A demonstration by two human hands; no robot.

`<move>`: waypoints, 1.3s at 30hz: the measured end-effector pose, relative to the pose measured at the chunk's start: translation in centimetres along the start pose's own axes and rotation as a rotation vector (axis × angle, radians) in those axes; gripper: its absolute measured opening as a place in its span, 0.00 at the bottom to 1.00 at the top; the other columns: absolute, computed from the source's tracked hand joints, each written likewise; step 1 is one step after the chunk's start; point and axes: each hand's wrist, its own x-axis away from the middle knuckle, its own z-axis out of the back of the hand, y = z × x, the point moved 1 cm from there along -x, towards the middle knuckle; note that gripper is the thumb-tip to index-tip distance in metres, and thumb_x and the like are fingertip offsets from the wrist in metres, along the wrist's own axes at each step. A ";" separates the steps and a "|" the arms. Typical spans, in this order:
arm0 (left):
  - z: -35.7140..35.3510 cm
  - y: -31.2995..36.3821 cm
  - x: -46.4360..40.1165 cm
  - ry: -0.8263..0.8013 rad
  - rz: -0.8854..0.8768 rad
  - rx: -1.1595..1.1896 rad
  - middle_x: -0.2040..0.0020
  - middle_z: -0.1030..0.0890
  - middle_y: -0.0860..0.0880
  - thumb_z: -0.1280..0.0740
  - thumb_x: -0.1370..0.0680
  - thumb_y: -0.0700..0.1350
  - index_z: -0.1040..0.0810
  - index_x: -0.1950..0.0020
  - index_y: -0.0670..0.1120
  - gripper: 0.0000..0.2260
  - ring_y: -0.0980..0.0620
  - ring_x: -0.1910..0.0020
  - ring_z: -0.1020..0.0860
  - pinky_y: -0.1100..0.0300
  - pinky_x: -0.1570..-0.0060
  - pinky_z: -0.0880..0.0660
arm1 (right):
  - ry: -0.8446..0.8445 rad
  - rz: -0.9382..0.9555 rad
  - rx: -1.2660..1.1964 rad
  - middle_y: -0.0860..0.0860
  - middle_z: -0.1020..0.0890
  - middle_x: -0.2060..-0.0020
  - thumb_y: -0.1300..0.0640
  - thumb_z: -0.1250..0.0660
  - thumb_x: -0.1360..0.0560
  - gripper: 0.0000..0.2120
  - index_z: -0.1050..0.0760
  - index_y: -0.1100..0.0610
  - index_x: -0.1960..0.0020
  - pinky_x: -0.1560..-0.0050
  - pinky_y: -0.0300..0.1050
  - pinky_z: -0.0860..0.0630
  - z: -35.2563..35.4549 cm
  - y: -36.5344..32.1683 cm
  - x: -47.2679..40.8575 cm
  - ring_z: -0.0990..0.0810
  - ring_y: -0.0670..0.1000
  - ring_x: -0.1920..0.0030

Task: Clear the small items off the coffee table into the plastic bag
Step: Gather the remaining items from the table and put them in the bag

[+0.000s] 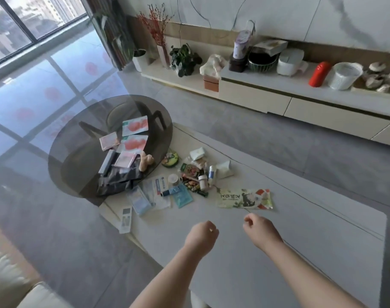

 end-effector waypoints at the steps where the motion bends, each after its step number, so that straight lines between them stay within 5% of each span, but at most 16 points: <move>1: 0.3 -0.1 -1.4 -0.009 -0.003 -0.015 0.41 0.21 0.47 0.40 0.21 0.49 0.23 0.39 0.48 0.14 0.48 0.44 0.22 0.58 0.44 0.24 | -0.005 -0.008 -0.004 0.52 0.21 0.42 0.55 0.41 0.23 0.14 0.27 0.54 0.38 0.45 0.44 0.26 -0.3 -0.1 -1.1 0.24 0.53 0.42; 13: 1.2 -3.7 -20.6 0.020 0.033 -0.051 0.36 0.23 0.47 0.40 0.20 0.50 0.29 0.32 0.48 0.17 0.49 0.41 0.24 0.57 0.43 0.25 | -0.101 -0.055 -0.126 0.50 0.25 0.36 0.55 0.35 0.24 0.19 0.31 0.53 0.33 0.42 0.41 0.29 -7.4 0.8 -15.9 0.26 0.49 0.37; 19: -2.5 -4.6 -28.9 0.050 0.056 -0.040 0.42 0.22 0.44 0.39 0.21 0.49 0.31 0.33 0.44 0.17 0.46 0.45 0.23 0.54 0.48 0.24 | -0.075 -0.055 -0.069 0.50 0.27 0.34 0.57 0.34 0.25 0.24 0.34 0.54 0.31 0.40 0.43 0.29 -10.4 3.7 -24.1 0.27 0.51 0.37; 29: -6.0 -4.6 -36.7 0.302 0.219 0.087 0.37 0.30 0.43 0.37 0.23 0.55 0.38 0.32 0.45 0.25 0.42 0.42 0.26 0.50 0.51 0.29 | -0.010 0.075 0.376 0.47 0.45 0.24 0.51 0.32 0.26 0.35 0.47 0.47 0.25 0.28 0.55 0.44 -13.5 6.9 -33.0 0.52 0.56 0.24; 32: -6.2 -4.8 -38.1 0.318 0.257 0.035 0.36 0.30 0.44 0.36 0.24 0.58 0.38 0.32 0.44 0.27 0.43 0.40 0.26 0.52 0.55 0.33 | -0.019 0.064 0.423 0.49 0.45 0.24 0.48 0.31 0.28 0.38 0.48 0.48 0.25 0.29 0.56 0.42 -13.8 7.5 -33.8 0.46 0.57 0.25; 39: -6.8 -5.5 -37.1 0.286 0.283 0.008 0.41 0.29 0.45 0.36 0.23 0.58 0.32 0.37 0.43 0.23 0.44 0.45 0.24 0.53 0.54 0.30 | 0.102 0.048 0.546 0.53 0.29 0.42 0.36 0.30 0.34 0.30 0.30 0.53 0.41 0.41 0.49 0.35 -14.2 6.8 -33.1 0.33 0.55 0.39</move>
